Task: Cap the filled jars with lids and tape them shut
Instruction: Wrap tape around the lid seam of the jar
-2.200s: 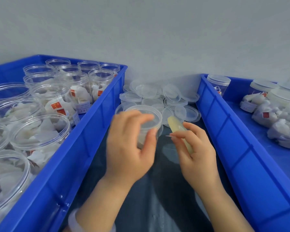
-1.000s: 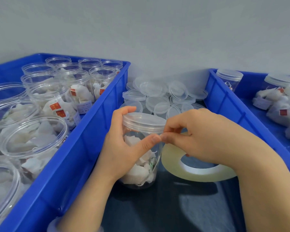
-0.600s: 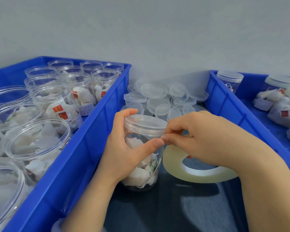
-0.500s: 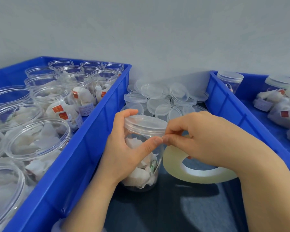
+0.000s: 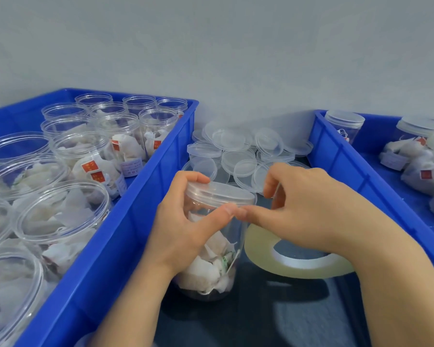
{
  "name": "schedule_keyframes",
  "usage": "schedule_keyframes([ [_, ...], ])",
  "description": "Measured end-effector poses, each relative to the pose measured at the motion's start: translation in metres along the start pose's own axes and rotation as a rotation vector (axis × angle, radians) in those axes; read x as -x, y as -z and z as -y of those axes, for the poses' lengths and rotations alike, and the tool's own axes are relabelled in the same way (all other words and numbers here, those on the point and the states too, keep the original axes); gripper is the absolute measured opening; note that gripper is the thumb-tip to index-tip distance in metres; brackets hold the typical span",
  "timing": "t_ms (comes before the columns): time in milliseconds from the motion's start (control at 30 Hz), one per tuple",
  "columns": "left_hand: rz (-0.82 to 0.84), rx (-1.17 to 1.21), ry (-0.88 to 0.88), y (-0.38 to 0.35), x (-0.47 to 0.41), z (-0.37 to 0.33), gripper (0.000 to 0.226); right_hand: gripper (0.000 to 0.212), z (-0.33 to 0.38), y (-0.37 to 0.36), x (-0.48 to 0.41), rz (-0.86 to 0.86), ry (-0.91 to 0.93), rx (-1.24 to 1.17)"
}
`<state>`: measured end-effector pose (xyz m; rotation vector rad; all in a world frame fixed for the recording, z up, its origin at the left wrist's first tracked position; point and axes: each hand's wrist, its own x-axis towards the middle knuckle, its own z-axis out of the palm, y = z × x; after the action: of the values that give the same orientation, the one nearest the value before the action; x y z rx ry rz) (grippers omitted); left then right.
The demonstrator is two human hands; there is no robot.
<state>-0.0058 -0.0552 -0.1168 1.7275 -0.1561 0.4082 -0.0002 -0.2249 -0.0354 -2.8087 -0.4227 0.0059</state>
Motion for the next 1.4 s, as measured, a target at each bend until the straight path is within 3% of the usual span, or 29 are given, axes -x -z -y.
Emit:
schedule_keyframes([
  [167,0.010,0.046,0.017,0.000,0.000,0.000,0.056,0.070,0.003,0.008,0.010,0.194,-0.065,0.061],
  [367,-0.047,0.062,0.030,0.002,-0.003,0.001,0.057,0.036,-0.012,0.021,0.011,0.360,-0.113,-0.238],
  [467,-0.083,0.090,0.051,0.007,-0.006,0.002,0.059,0.039,-0.016,0.017,0.008,0.303,-0.112,-0.321],
  [600,-0.060,0.140,0.063,0.003,-0.005,0.001,0.056,0.066,-0.015,0.010,0.005,0.178,-0.114,-0.240],
  [767,-0.046,0.208,0.106,0.002,-0.005,0.002,0.065,0.080,-0.014,0.008,0.002,0.117,-0.096,-0.156],
  [1133,-0.020,0.311,0.156,0.003,-0.007,0.007,0.056,0.071,-0.014,0.001,-0.006,0.050,-0.134,-0.099],
  [1400,0.025,0.315,0.131,0.003,-0.005,0.009,0.051,0.085,-0.014,0.002,-0.010,0.116,-0.095,-0.105],
])
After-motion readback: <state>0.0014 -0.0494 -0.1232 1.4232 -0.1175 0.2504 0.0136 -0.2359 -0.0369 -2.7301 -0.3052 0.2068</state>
